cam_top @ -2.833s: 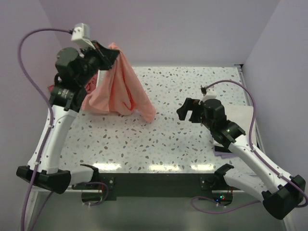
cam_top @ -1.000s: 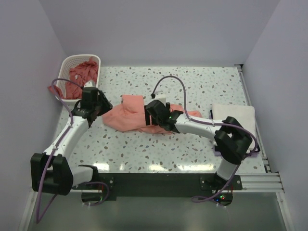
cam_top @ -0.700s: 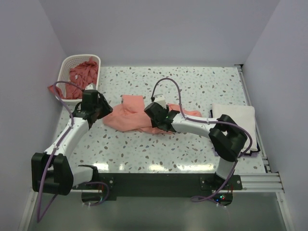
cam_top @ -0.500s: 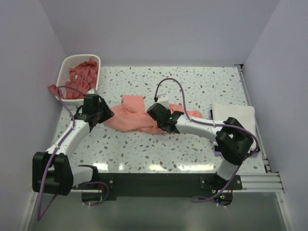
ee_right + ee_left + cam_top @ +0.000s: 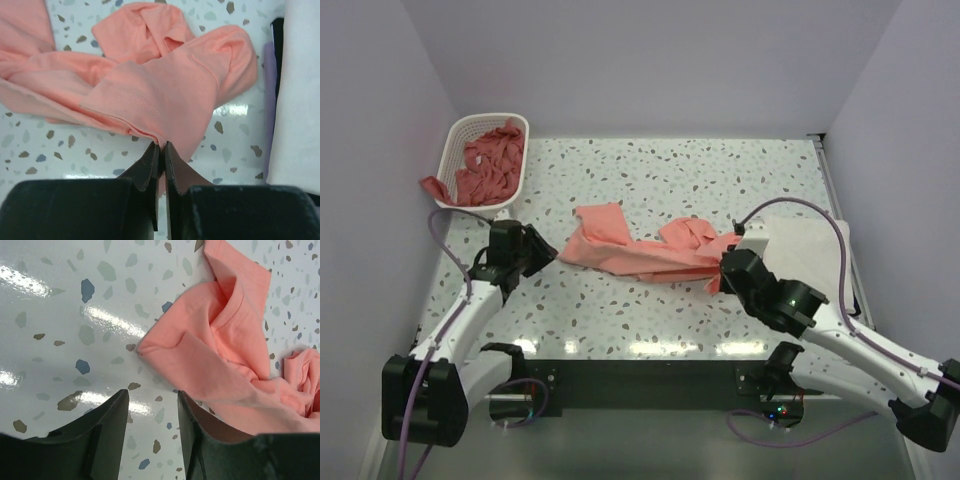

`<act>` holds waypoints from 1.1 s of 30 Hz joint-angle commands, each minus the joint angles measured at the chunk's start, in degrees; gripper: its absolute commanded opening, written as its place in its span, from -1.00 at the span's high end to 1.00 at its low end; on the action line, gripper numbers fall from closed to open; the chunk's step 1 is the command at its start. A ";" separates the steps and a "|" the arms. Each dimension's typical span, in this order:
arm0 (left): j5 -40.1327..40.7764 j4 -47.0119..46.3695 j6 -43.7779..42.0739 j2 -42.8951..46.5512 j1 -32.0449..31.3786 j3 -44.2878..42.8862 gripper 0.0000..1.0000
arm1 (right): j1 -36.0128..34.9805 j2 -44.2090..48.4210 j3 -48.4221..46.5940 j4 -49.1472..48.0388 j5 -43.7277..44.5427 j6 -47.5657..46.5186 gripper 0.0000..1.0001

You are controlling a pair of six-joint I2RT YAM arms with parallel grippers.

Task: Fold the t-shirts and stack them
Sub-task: Flatten the tshirt out

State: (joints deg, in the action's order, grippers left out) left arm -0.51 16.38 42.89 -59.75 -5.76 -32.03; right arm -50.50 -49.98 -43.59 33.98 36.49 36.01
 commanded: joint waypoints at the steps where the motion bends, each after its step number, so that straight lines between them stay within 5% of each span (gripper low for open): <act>1: -2.03 -4.07 1.40 3.14 0.31 3.11 -0.01 | 0.05 3.38 6.23 4.96 -2.72 4.33 0.88; 6: -6.52 -8.82 0.79 3.15 -1.44 6.54 -0.18 | 0.05 4.80 8.78 3.30 -9.85 8.19 0.89; 16: 6.66 -5.04 2.63 -8.18 -13.48 -6.72 -0.39 | 0.05 3.83 17.14 -3.12 -17.24 13.91 0.99; 33: 15.89 -4.78 3.25 -15.05 -22.54 -6.55 -0.25 | 0.05 6.65 20.13 -2.16 -17.42 15.49 0.98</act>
State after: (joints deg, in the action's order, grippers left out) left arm 11.40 12.71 45.17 -74.91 -26.98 -38.26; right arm -50.46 -43.75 -24.05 33.01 18.55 50.22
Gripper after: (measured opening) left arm 0.629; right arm 0.060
